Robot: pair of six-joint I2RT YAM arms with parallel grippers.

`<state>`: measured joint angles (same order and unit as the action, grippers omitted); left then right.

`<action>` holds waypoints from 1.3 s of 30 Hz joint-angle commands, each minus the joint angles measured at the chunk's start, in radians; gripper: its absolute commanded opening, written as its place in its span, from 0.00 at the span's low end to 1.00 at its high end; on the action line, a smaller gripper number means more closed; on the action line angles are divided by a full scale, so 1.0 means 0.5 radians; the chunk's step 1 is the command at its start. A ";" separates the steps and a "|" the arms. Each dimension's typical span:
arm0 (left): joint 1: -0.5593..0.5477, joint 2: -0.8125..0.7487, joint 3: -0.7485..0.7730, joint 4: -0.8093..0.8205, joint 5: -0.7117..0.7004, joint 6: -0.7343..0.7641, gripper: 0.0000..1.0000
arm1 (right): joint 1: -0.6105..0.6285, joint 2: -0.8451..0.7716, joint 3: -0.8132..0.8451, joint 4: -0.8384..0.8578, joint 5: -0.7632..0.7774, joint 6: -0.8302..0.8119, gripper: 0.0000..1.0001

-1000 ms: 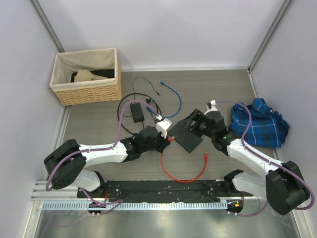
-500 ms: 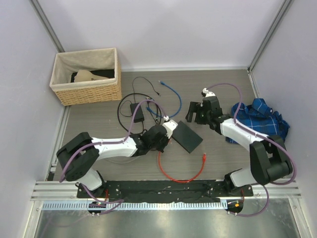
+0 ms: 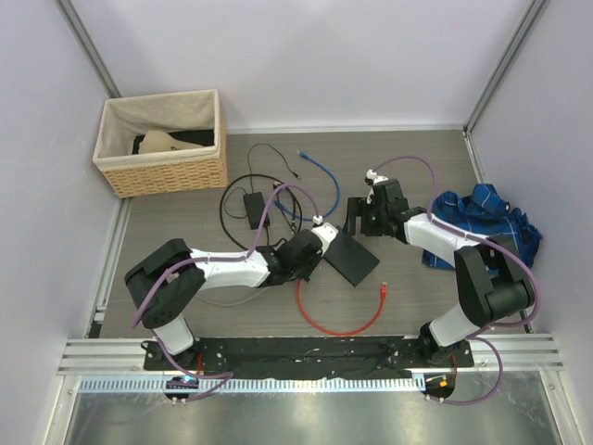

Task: Insert the plug into the switch port

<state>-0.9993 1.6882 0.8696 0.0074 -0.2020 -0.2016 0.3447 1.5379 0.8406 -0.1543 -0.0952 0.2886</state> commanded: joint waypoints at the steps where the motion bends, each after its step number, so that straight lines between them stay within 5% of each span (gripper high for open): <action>1: 0.004 0.026 0.089 0.025 -0.072 -0.005 0.00 | -0.002 0.023 0.074 0.026 -0.080 -0.049 0.88; 39: 0.004 0.130 0.102 0.289 -0.093 -0.020 0.00 | -0.002 0.149 0.025 -0.004 -0.576 -0.074 0.79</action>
<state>-0.9993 1.7454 0.8993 0.0734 -0.2253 -0.2279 0.3447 1.6066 0.8425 -0.1585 -0.3111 0.2653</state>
